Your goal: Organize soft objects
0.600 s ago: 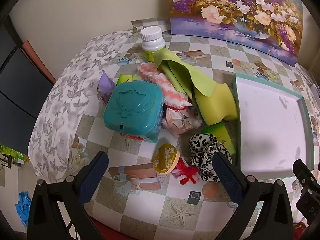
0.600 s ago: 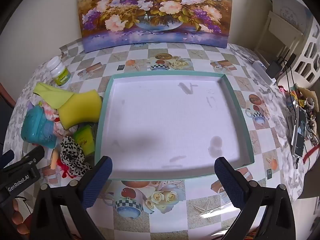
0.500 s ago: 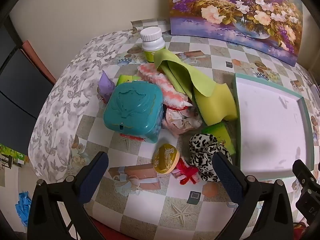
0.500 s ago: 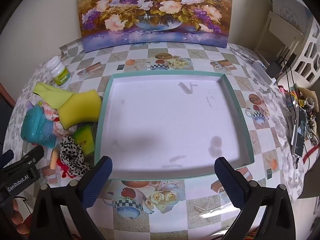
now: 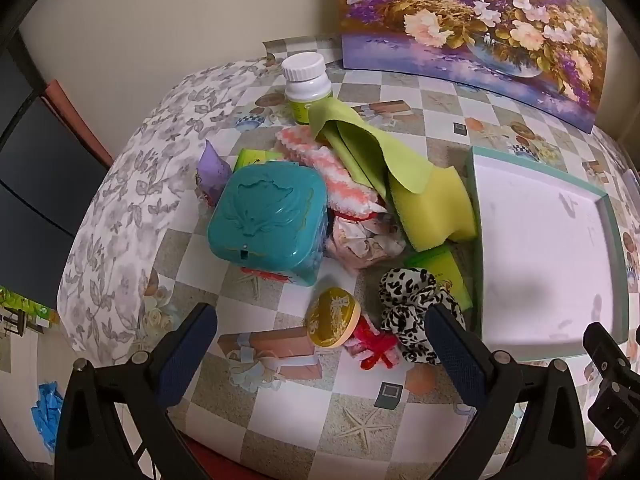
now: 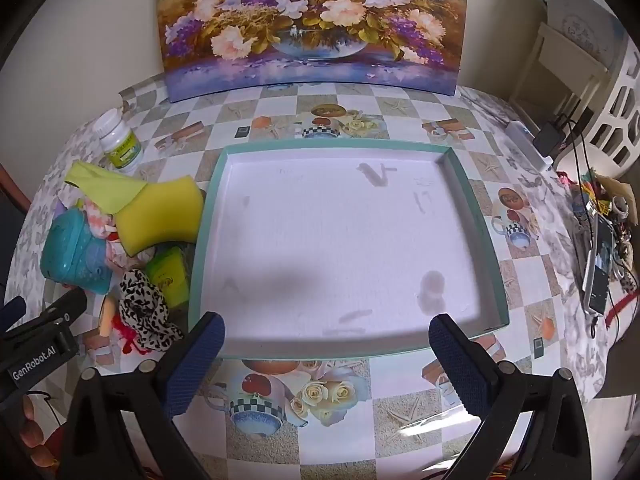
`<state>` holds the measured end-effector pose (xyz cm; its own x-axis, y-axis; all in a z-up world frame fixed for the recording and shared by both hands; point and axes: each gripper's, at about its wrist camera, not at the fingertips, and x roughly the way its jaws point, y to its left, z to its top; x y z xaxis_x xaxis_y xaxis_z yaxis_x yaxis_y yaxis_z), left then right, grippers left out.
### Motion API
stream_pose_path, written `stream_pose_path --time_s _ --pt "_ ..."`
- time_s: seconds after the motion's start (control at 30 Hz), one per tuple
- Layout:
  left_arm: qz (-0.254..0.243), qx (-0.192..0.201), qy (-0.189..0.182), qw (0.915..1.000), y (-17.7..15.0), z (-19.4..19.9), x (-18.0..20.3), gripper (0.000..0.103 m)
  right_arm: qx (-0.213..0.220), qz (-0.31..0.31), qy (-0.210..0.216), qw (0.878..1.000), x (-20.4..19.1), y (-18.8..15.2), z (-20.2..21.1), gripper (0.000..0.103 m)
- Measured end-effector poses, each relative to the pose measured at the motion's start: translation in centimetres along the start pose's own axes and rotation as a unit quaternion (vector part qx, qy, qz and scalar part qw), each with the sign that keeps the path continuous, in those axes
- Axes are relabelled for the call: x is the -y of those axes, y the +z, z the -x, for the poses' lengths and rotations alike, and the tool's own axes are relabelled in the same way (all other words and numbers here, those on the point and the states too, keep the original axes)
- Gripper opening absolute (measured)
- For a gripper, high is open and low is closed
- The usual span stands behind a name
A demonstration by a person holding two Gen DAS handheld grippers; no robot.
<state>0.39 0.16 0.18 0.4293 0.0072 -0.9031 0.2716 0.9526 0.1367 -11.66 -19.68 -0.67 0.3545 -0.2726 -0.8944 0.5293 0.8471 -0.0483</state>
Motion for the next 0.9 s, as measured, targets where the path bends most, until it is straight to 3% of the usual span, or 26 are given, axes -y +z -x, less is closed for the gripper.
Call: stream_pose_path --time_s 0.9 --pt "0.007 -0.001 0.0 1.0 -0.15 -0.16 -0.12 0.103 -0.002 0.001 -0.002 1.0 -0.21 -0.01 -0.05 0.103"
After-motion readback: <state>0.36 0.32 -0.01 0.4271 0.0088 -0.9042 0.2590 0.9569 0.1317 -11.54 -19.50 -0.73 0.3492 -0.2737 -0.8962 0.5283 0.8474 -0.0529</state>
